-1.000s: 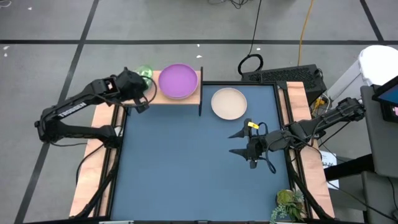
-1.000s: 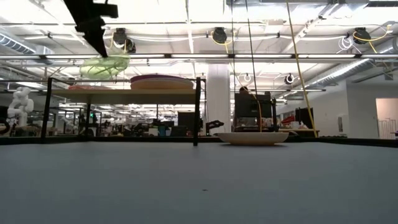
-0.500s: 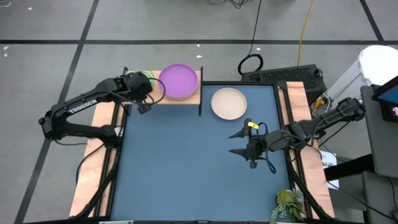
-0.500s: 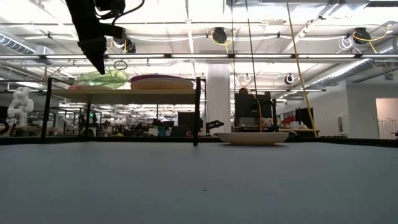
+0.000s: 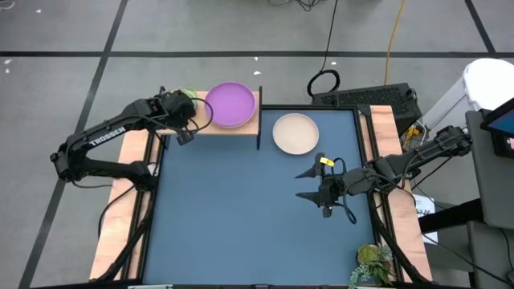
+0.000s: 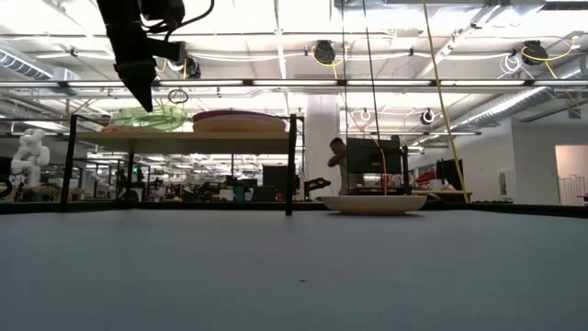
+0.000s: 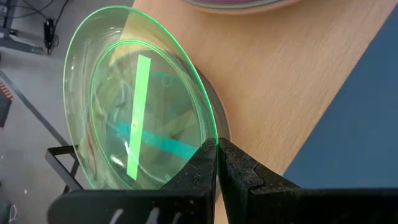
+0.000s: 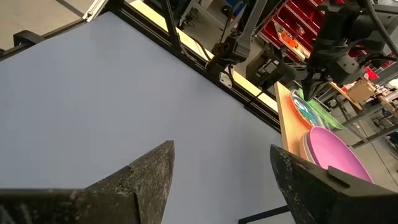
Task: Place and stack plates onto a shelf
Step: Stack the green plate on top the blue plate on the shelf
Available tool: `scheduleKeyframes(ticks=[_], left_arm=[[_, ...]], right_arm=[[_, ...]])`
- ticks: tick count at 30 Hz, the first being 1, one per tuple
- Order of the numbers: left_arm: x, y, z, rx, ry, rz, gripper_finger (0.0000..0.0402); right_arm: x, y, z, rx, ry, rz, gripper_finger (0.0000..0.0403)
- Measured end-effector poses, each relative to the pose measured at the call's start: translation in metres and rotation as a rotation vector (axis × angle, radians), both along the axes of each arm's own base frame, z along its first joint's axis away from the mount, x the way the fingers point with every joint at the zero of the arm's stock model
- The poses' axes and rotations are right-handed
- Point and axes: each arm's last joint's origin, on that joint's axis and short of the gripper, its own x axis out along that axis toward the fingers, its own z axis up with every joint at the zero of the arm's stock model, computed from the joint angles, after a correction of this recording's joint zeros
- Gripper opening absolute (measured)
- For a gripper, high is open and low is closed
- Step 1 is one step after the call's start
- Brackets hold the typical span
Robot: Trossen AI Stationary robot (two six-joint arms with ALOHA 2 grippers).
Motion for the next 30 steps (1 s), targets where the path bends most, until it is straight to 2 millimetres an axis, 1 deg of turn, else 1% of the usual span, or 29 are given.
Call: scheduleKeyframes(ticks=[14, 25, 30], left_arm=[[-0.0010, 0.0004, -0.0004, -0.010, 0.000, 0.005, 0.0015], [-0.0067, 0.0033, -0.0016, -0.028, 0.027, 0.030, 0.0015], [-0.0064, 0.0035, -0.0015, -0.027, 0.023, 0.031, 0.0027]], right_arm=[[0.0000, 0.0000, 0.0000, 0.001, 0.000, 0.000, 0.0247], [0.0000, 0.0000, 0.0000, 0.002, 0.000, -0.001, 0.0247], [0.0000, 0.0000, 0.0000, 0.003, 0.000, -0.001, 0.0247]])
